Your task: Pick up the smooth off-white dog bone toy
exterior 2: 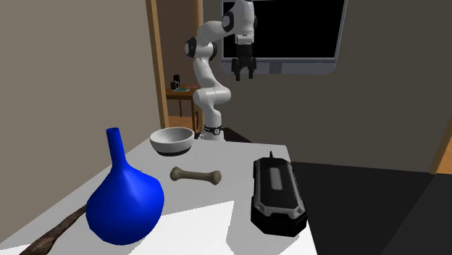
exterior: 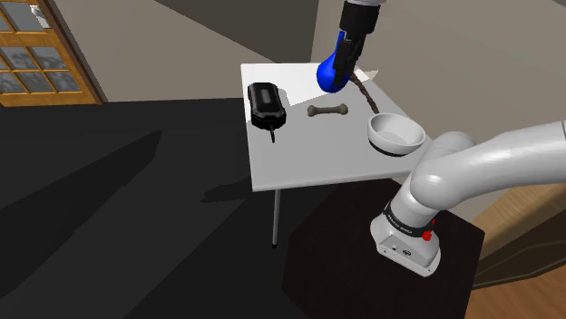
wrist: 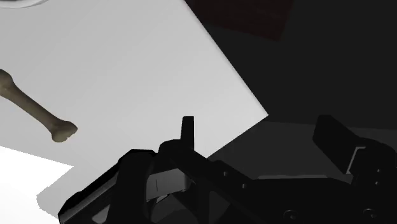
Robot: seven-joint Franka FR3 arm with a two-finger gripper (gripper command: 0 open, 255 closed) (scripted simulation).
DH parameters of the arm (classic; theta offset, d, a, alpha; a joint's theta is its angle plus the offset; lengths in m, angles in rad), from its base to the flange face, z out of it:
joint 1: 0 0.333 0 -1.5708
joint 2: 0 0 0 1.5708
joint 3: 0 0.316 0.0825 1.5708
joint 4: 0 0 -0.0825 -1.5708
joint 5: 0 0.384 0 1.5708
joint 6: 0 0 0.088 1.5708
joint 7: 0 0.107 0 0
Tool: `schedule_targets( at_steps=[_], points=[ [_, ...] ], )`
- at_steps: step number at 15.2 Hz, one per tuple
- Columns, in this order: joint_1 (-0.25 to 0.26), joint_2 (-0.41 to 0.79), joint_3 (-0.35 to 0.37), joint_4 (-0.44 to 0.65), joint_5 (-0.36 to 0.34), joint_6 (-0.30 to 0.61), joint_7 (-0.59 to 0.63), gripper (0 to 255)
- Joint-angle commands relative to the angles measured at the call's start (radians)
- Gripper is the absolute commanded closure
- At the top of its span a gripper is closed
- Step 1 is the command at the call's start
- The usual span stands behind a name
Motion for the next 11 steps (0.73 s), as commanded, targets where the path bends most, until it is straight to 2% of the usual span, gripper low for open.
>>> schedule_targets(
  at_steps=[1,11],
  points=[
    [0.000,0.000,0.000,0.000,0.000,0.000,0.000,0],
    [-0.013,0.077,-0.202,-0.139,-0.150,0.200,-0.347,0]
  ],
)
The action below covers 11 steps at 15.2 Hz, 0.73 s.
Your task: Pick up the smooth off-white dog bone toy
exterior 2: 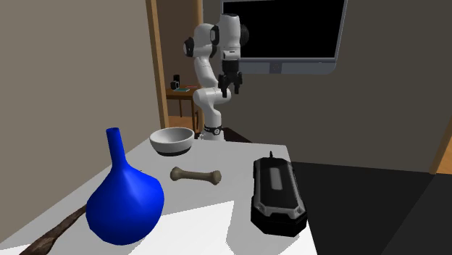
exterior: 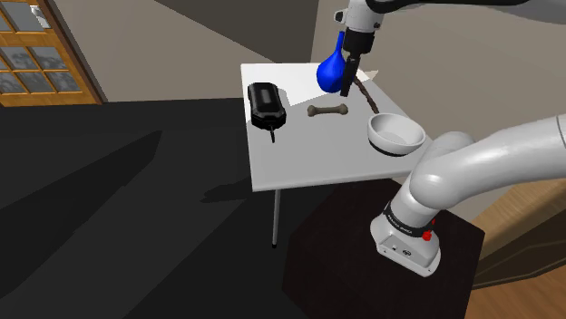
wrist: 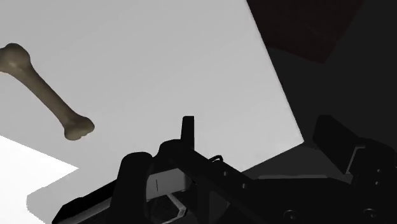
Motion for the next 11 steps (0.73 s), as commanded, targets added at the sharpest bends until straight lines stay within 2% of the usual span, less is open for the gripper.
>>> schedule_targets(
  at_steps=[1,6,11],
  points=[
    [-0.002,0.032,-0.040,-0.016,-0.027,0.048,-0.069,0],
    [-0.004,0.144,-0.142,-0.021,-0.080,0.167,-0.237,0],
    [0.004,0.295,-0.241,0.013,-0.101,0.286,-0.408,0]
  ],
)
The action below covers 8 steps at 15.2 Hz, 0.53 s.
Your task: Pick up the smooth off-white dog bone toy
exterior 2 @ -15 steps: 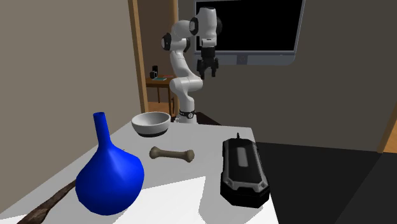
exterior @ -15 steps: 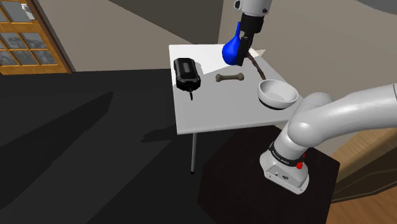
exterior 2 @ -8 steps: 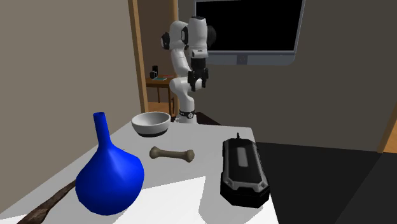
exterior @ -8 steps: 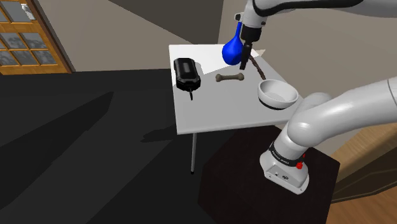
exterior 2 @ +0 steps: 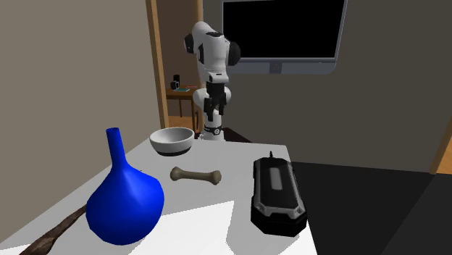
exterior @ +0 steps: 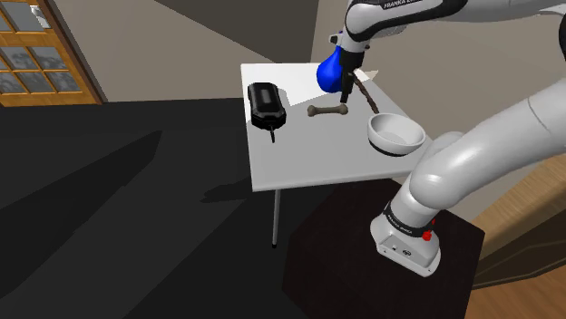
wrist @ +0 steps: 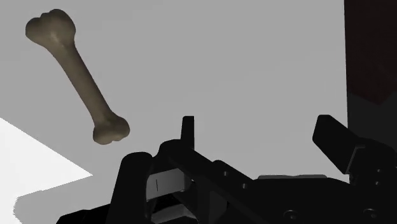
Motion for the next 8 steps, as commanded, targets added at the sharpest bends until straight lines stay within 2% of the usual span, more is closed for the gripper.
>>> schedule_targets(
  at_steps=[1,5,8],
  points=[
    [0.005,0.067,-0.039,0.017,-0.001,0.052,-0.073,0],
    [0.018,0.217,-0.109,0.078,0.026,0.138,-0.221,0],
    [0.024,0.341,-0.151,0.139,0.073,0.194,-0.341,0]
  ],
)
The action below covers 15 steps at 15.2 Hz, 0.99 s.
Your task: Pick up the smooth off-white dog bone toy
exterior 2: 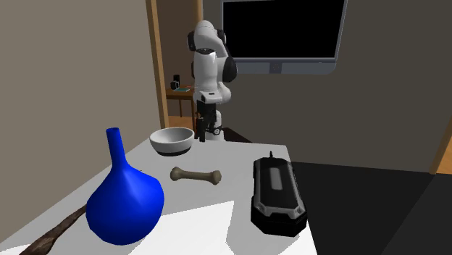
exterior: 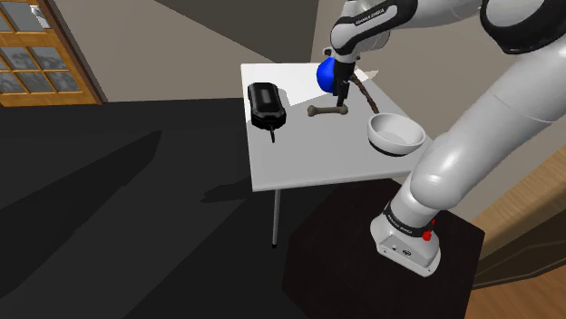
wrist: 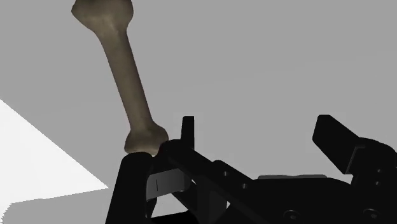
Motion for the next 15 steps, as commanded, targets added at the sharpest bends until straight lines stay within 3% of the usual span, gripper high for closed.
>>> schedule_targets(
  at_steps=[1,5,9,15],
  points=[
    [0.001,0.098,-0.029,0.058,0.042,0.035,-0.094,0],
    [-0.020,0.276,-0.047,0.166,0.138,0.083,-0.259,0],
    [-0.072,0.451,-0.026,0.299,0.231,0.105,-0.406,0],
    [-0.088,0.503,-0.009,0.289,0.262,0.161,-0.430,0]
  ],
)
